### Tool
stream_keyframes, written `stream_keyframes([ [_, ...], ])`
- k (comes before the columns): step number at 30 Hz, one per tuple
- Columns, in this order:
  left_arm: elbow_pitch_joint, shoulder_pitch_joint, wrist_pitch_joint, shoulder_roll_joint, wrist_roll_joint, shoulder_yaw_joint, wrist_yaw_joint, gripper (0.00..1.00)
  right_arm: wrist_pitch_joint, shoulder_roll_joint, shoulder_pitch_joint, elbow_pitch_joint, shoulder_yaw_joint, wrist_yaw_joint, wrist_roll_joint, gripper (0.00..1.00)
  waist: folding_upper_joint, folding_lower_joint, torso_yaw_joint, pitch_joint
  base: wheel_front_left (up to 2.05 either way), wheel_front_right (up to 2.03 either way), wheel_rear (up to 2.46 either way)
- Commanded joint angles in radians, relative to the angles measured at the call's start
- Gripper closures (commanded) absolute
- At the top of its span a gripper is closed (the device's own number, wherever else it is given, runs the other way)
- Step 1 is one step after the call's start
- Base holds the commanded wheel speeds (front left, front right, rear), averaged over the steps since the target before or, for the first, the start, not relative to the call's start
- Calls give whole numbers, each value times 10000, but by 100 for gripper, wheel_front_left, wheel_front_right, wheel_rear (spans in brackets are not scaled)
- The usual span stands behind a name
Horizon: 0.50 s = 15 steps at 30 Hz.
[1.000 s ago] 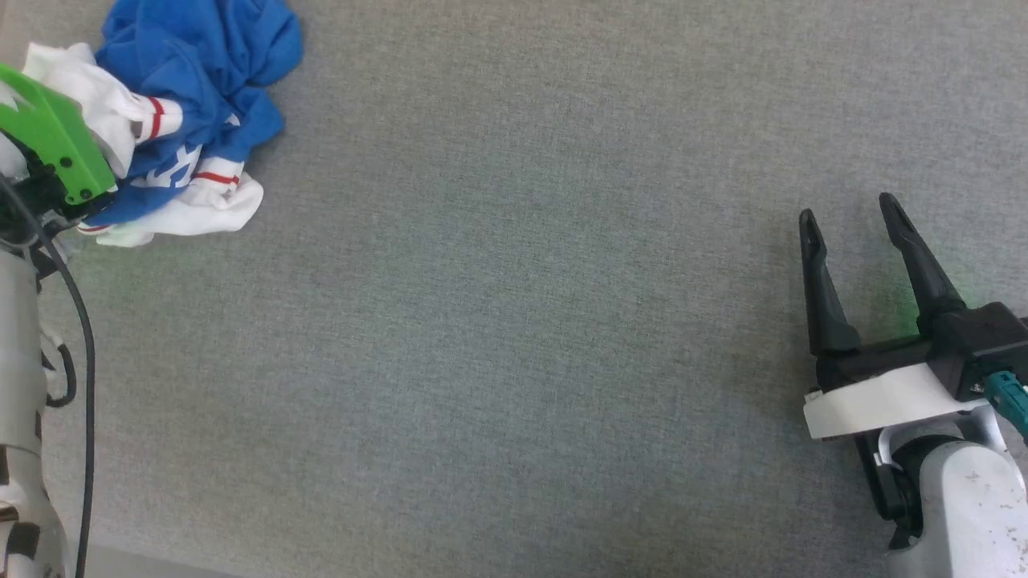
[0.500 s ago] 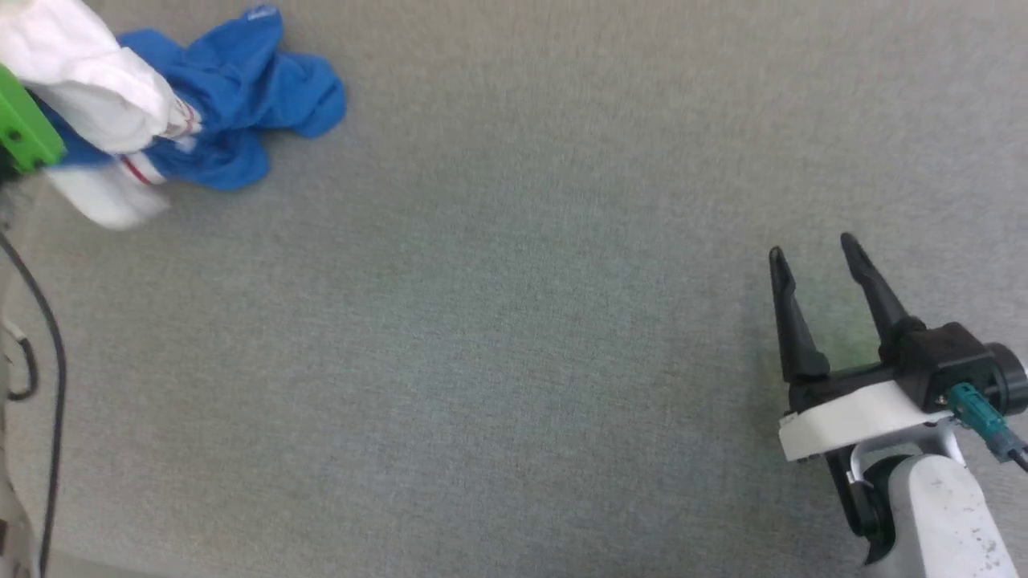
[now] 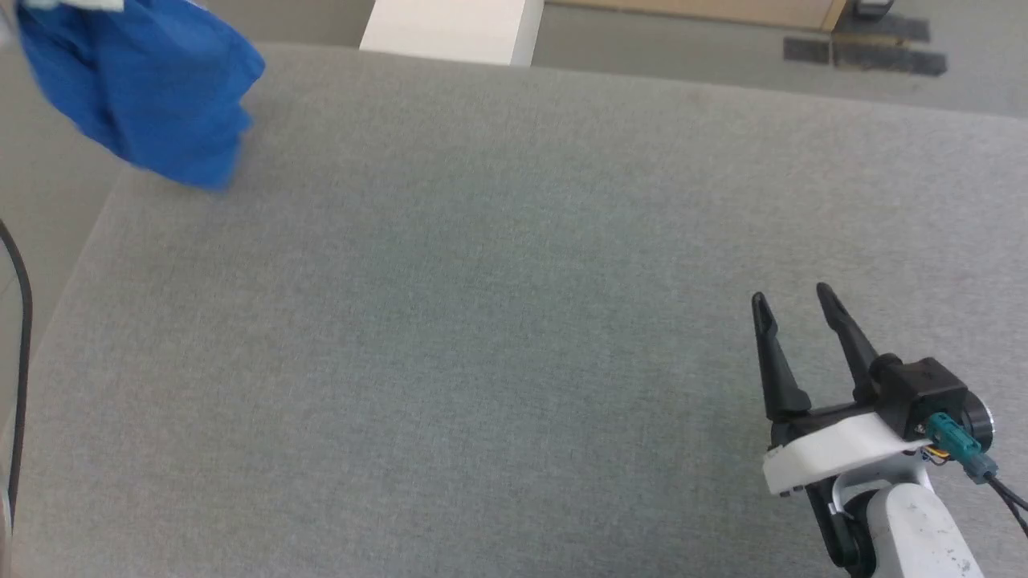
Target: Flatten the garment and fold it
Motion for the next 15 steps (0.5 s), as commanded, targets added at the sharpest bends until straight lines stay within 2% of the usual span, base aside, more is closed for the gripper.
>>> stream_keyframes([
  [1,-133,-305,-40,2,64,-65,-46,100,-94,-6,154,69,7,-13,100,0,-1,1,-258,-455,0,0,0],
  [8,-398,-696,190,-222,37,-508,-193,100,-253,-6,218,347,-12,-13,271,0,-1,1,-716,-1003,0,0,0],
  [15,-710,-743,338,-861,-344,-1037,-345,100,-337,-6,235,583,-137,-13,335,0,-1,1,-1508,-1573,0,0,0],
])
